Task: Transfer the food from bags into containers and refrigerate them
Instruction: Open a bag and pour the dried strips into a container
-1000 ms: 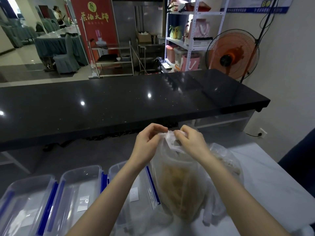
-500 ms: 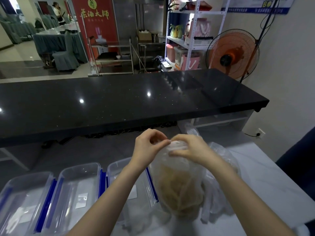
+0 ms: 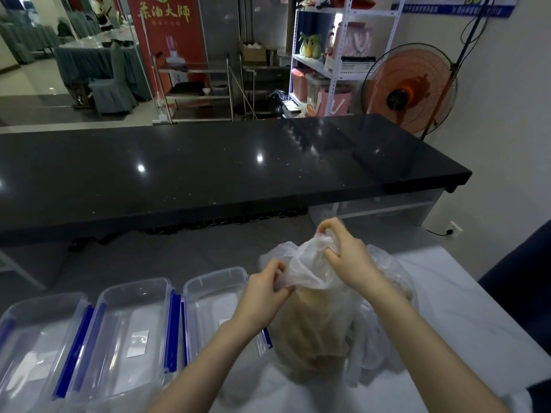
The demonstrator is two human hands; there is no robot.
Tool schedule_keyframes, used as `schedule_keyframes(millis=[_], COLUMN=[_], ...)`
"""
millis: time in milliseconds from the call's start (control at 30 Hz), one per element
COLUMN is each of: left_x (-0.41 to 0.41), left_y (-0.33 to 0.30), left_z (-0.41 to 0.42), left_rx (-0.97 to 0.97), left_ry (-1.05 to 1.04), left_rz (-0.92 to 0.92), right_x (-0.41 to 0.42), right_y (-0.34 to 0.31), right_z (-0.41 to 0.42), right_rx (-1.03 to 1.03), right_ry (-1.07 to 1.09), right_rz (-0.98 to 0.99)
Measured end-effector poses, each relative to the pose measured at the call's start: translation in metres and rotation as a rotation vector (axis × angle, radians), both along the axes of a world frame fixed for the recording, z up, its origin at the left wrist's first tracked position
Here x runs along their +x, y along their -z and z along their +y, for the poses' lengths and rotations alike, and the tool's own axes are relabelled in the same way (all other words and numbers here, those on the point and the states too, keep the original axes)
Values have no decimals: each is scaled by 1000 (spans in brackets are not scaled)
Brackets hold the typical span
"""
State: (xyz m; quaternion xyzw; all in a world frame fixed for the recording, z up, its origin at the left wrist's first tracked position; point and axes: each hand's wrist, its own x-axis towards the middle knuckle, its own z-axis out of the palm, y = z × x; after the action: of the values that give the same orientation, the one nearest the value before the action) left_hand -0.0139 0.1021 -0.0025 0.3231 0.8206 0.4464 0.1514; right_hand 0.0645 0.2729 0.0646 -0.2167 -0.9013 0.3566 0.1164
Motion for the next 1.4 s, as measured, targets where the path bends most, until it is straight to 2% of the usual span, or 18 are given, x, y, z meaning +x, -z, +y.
schedule_keyframes(millis=[100, 267, 333, 400, 467, 533, 667, 800, 1067, 1200, 1300, 1400], left_x=[-5, -13, -12, -10, -6, -3, 1, -2, -15, -16, -19, -26], left_y=[-4, -3, -3, -2, -2, 0, 2, -11, -27, -39, -49, -56], left_z=[-5, -3, -1, 1, -1, -4, -6, -3, -51, -80, -111, -144], left_rx=[45, 18, 6, 16, 51, 6, -29, 100, 170, 355, 422, 468], left_ry=[-29, -74, -81, -88, -98, -87, -83, -181, -215, -368, -525, -665], left_rz=[13, 163, 174, 154, 90, 11, -69, -87, -92, -161, -222, -164], right_x=[4, 9, 9, 5, 1, -2, -11, -23, -49, -71, -85, -94], right_y=[10, 12, 18, 22, 20, 12, -14, -42, -79, -87, -86, -78], right_z=[4, -8, -13, -14, -11, -8, -3, -4, -52, -90, -113, -127], right_rx=[65, 75, 245, 359, 291, 230, 241, 172, -18, -65, -108, -134], right_ry=[-148, -303, -342, -268, -190, -162, -137, -238, -443, -543, -570, -552], right_rz=[-89, -292, -391, -323, -181, -99, 17, 197, 398, 417, 420, 402])
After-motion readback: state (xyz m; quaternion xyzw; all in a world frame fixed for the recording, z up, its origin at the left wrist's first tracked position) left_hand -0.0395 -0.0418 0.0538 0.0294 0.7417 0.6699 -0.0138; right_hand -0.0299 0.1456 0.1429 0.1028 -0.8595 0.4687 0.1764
